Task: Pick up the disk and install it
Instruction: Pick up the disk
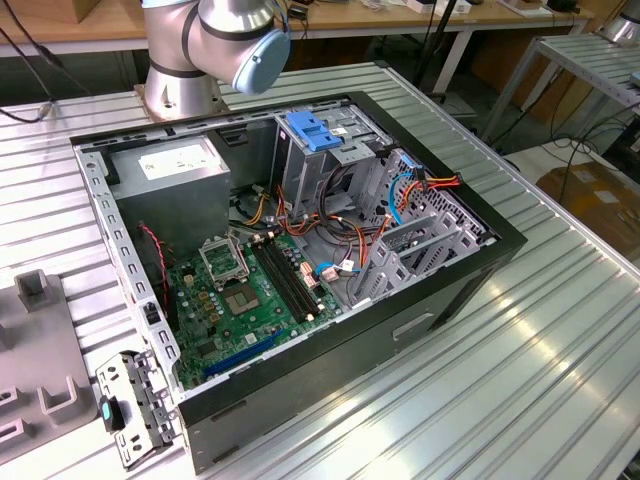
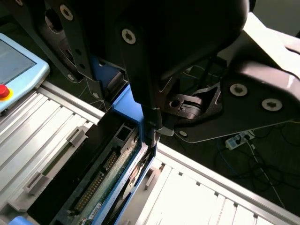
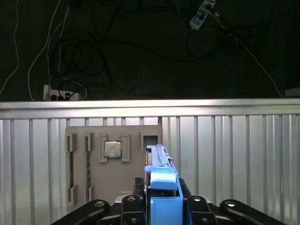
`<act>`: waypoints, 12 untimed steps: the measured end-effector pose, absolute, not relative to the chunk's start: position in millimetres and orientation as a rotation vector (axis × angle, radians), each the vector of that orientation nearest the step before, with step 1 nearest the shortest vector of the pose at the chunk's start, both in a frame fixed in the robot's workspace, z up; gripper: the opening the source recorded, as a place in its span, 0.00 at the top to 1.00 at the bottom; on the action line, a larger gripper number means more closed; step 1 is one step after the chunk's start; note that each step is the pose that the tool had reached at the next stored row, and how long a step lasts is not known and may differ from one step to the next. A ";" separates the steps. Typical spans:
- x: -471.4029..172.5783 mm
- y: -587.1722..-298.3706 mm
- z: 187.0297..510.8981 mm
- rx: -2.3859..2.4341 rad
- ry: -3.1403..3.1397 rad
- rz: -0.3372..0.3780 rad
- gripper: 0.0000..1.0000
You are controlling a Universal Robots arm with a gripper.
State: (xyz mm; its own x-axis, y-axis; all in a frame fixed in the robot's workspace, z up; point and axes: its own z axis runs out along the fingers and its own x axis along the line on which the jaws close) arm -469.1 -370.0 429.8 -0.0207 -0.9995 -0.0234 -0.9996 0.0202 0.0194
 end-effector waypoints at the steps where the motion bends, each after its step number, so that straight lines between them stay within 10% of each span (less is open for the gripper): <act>1: -469.1 -370.0 431.1 -2.196 2.242 0.047 0.63; 12: -469.1 -370.0 440.5 -2.196 2.241 0.048 0.63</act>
